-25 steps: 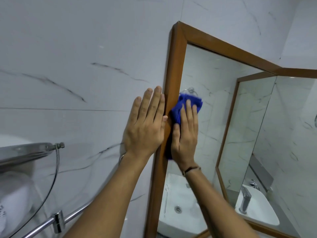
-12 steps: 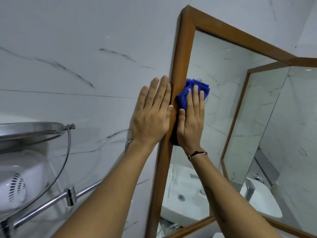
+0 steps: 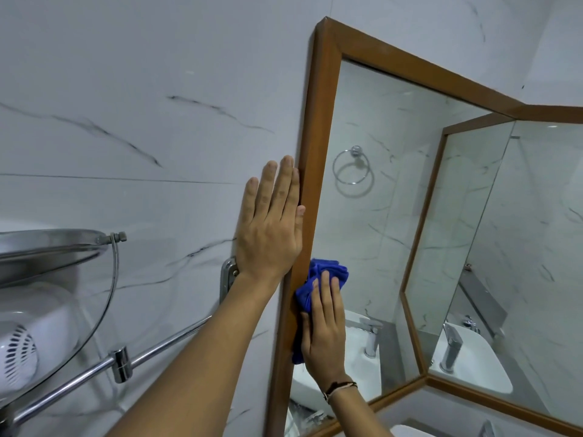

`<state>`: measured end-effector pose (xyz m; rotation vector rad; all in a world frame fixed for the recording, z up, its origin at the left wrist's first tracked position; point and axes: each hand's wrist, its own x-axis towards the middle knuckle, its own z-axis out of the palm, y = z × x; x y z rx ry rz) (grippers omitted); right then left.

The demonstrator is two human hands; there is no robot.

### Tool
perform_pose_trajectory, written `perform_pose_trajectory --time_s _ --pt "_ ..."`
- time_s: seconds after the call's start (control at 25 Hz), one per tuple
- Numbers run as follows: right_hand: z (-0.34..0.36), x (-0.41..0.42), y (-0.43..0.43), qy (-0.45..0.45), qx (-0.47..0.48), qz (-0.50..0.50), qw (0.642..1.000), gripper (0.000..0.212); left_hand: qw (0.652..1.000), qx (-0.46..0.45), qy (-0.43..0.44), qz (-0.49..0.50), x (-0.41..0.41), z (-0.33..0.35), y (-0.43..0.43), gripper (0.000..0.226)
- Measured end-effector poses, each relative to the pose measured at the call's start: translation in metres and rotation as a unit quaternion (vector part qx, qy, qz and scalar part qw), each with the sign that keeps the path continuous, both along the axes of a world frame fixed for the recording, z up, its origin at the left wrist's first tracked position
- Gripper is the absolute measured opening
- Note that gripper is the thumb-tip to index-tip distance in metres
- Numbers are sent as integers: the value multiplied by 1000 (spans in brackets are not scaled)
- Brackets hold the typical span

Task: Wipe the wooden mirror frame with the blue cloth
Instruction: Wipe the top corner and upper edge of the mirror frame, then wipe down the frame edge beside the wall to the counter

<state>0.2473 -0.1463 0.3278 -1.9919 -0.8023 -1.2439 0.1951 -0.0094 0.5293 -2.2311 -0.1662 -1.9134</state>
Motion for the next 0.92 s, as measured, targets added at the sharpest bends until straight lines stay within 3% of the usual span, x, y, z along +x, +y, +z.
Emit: perform_pose_trajectory --time_s 0.28,0.4,0.52,0.6,0.8,0.92 --pt "-48 -13 -10 29 -51 3 998 63 998 -44 20 -43 -1 -51 -12 63" --pt "15 6 -6 6 -2 35 999 63 994 -53 55 -76 -11 -120 -17 61" --pt "78 35 -4 -39 34 21 998 62 994 -47 70 -71 -13 -147 -15 60" --pt "58 32 2 -34 41 21 998 62 994 -51 67 -68 -12 -150 -14 62" --pt "-92 -15 -6 46 -41 8 998 64 998 -23 47 -46 -4 -164 -11 64" --pt "-61 1 -8 -8 -43 32 999 63 999 -22 37 -32 -3 -161 -10 64"
